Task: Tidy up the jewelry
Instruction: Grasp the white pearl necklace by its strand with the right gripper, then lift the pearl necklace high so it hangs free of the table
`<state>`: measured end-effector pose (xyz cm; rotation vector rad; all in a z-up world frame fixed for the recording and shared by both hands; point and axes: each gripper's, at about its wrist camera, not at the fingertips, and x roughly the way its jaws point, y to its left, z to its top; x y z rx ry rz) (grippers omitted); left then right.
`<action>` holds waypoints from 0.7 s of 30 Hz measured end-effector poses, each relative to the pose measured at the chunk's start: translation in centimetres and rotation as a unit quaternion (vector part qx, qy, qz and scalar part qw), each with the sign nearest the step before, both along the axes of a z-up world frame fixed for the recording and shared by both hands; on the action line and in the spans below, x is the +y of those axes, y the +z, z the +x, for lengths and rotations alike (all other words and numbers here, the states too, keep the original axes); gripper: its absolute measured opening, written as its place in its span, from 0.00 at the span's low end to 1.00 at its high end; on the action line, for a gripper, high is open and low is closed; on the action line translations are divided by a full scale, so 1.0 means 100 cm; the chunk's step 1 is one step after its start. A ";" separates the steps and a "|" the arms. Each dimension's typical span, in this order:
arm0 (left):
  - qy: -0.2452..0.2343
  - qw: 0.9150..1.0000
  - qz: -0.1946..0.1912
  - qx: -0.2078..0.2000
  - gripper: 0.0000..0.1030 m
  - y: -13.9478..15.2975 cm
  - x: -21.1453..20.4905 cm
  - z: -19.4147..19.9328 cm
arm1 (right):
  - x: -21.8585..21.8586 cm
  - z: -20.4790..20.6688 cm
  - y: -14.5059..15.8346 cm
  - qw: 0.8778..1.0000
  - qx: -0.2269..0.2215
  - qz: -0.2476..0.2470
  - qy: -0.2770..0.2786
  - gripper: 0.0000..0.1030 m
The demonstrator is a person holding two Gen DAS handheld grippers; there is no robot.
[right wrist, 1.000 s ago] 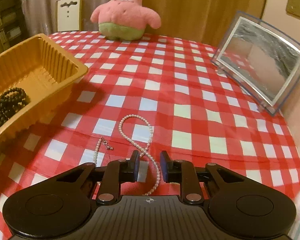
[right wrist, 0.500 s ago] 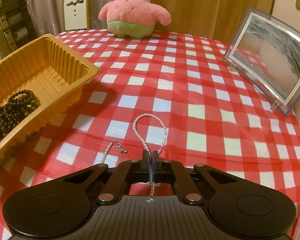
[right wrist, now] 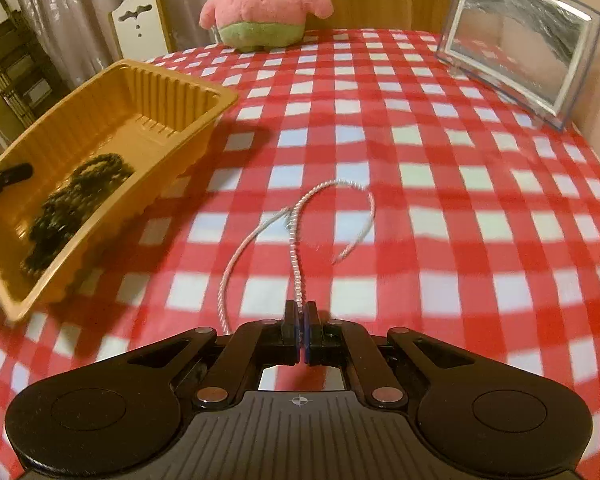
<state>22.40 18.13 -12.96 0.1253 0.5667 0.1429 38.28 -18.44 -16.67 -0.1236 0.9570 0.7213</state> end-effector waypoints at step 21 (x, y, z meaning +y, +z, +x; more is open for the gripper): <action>0.001 1.000 0.000 0.000 0.07 0.000 0.000 0.001 | 0.023 0.007 -0.003 0.998 -0.050 -0.025 -0.024 0.19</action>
